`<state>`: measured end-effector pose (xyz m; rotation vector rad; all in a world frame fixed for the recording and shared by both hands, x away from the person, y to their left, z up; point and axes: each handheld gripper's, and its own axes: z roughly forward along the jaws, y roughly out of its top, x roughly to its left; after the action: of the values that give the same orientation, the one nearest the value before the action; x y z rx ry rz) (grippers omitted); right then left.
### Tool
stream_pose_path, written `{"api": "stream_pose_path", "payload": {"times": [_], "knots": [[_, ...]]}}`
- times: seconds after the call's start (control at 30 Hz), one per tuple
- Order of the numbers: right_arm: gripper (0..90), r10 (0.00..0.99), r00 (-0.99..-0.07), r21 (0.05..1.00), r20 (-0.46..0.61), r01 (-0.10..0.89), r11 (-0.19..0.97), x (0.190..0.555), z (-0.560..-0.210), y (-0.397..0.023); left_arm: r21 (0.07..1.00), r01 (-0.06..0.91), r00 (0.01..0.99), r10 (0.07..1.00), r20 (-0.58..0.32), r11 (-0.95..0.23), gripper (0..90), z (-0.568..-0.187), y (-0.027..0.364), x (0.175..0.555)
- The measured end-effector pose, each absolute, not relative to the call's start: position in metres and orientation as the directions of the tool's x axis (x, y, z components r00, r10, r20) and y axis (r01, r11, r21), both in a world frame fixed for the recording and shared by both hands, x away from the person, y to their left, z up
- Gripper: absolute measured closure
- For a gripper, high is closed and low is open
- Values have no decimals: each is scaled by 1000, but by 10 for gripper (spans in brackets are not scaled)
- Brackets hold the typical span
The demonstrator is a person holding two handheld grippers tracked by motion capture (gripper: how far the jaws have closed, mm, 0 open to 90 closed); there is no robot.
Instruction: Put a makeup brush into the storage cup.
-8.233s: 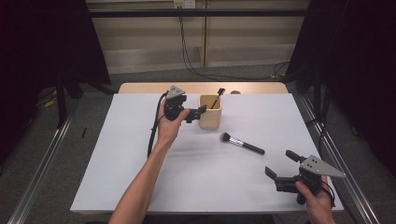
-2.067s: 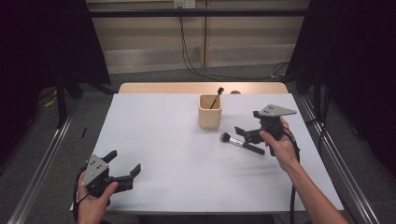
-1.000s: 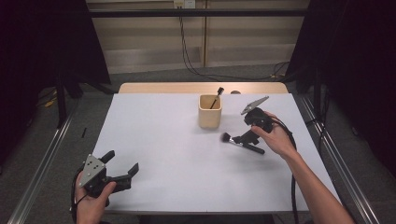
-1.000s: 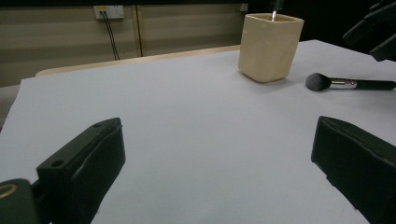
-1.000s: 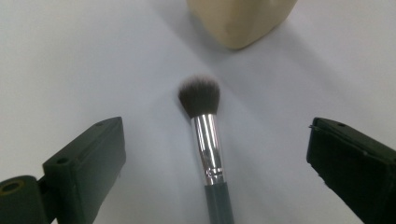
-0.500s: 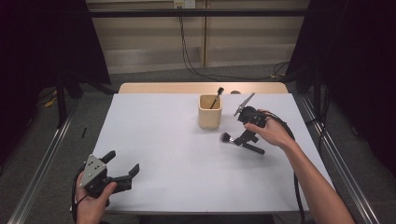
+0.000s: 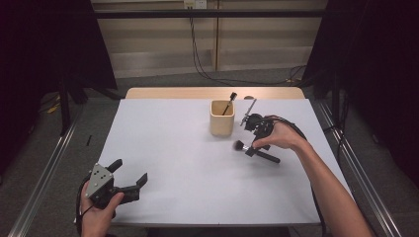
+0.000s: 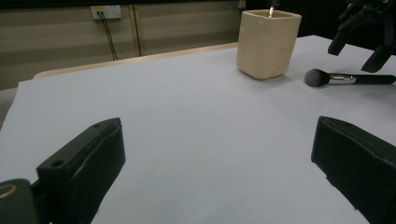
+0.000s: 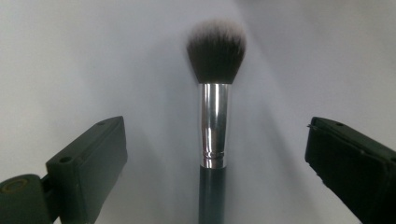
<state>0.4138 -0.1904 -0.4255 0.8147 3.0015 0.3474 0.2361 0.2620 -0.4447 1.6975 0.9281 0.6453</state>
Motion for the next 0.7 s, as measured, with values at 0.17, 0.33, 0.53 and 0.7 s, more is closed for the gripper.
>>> {"api": "stream_pose_path", "payload": {"times": [0.17, 0.33, 0.53, 0.7], "knots": [[82, 484, -874, 179, 41, 483, 857, 417, -432, -184, 952, 267, 555, 831, -25, -150, 29, -445, 262, 236], [235, 478, -878, 153, 39, 478, 865, 423, -437, -181, 952, 268, 557, 830, -26, -151, 28, -445, 262, 236], [346, 477, -878, 136, 48, 479, 867, 427, -445, -180, 952, 268, 555, 831, -30, -145, 28, -445, 262, 237], [457, 477, -878, 135, 34, 476, 869, 429, -447, -179, 953, 263, 555, 831, -22, -151, 28, -445, 263, 237]]}}
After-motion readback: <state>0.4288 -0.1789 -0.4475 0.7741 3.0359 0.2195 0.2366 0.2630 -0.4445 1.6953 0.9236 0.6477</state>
